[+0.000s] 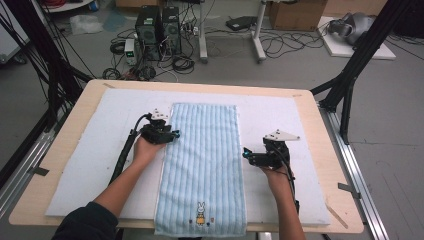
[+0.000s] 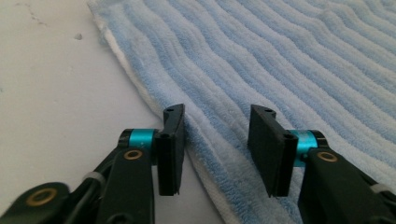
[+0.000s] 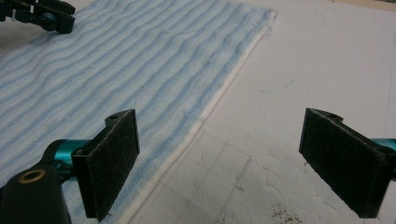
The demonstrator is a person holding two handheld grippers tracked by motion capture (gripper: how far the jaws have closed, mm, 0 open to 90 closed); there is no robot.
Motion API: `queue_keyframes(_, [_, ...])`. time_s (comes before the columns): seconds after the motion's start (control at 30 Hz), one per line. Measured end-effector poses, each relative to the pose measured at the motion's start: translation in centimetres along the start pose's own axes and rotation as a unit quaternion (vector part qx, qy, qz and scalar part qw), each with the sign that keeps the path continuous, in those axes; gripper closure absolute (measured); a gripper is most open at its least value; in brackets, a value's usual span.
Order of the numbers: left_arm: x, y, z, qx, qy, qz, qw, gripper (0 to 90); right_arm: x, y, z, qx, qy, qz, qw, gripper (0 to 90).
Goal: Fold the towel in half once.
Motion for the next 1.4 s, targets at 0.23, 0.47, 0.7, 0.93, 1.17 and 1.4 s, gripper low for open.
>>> queue_keyframes(0.23, [0.0, -0.2, 0.0, -0.028, 0.005, 0.022, 0.9994, 79.7, 0.7, -0.2, -0.3, 0.002, -0.009, 0.010, 0.9999, 11.3])
queue_keyframes(0.47, [-0.5, -1.0, -0.2, -0.074, 0.025, 0.043, 0.9960, 84.2, 2.5, -0.3, -0.7, 0.016, -0.021, 0.010, 0.9996, 11.3])
queue_keyframes(0.7, [-0.8, -1.3, -0.4, -0.083, 0.034, 0.047, 0.9949, 84.2, 5.3, 0.4, -2.1, 0.028, -0.039, 0.006, 0.9988, 26.0])
queue_keyframes(0.93, [-0.7, -1.5, -0.3, -0.093, 0.037, 0.053, 0.9936, 84.2, 8.2, 1.1, -3.9, 0.033, -0.070, 0.019, 0.9968, 44.6])
queue_keyframes(1.17, [-0.7, -1.6, -0.3, -0.097, 0.036, 0.058, 0.9930, 84.3, 10.4, 0.2, -3.8, 0.002, -0.114, 0.033, 0.9930, 62.5])
queue_keyframes(1.4, [-0.9, -2.0, -0.5, -0.106, 0.059, 0.059, 0.9909, 85.6, 10.4, -0.1, -4.1, -0.018, -0.111, 0.024, 0.9934, 85.1])
Point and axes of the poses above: each handheld gripper's, and its own axes: x roughly forward along the jaws, z roughly out of its underside, y roughly to its right, the point moved 2 cm from there along x, roughly forward along the jaws, and after that the axes turned 4 degrees about y, right-handed, at the moved point
